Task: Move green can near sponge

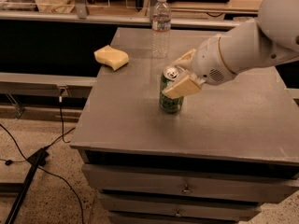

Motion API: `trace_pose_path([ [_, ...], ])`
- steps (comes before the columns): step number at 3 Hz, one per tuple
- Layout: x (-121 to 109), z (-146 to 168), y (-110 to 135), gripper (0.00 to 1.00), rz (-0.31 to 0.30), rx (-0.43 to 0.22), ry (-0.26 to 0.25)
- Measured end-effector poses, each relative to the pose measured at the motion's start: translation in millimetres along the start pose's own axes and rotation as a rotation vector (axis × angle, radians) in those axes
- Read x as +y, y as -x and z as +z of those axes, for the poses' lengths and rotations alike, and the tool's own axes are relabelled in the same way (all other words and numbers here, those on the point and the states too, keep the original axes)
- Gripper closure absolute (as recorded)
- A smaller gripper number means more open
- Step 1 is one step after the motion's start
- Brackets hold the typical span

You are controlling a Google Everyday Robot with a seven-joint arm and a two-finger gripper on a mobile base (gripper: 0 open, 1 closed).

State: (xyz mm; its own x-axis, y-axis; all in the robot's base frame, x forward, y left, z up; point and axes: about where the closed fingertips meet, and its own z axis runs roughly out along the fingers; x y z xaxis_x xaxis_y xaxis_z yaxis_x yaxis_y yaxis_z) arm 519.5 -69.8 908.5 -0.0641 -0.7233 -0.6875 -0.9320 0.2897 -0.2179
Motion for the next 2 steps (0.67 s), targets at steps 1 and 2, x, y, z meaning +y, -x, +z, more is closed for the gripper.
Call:
trace_pose_path([
  [1,6.9,-13.0,7.8,0.96,-0.030,0.040,-0.100],
  [2,22.5,-45.9,25.8,1.00,-0.062,0.104,-0.317],
])
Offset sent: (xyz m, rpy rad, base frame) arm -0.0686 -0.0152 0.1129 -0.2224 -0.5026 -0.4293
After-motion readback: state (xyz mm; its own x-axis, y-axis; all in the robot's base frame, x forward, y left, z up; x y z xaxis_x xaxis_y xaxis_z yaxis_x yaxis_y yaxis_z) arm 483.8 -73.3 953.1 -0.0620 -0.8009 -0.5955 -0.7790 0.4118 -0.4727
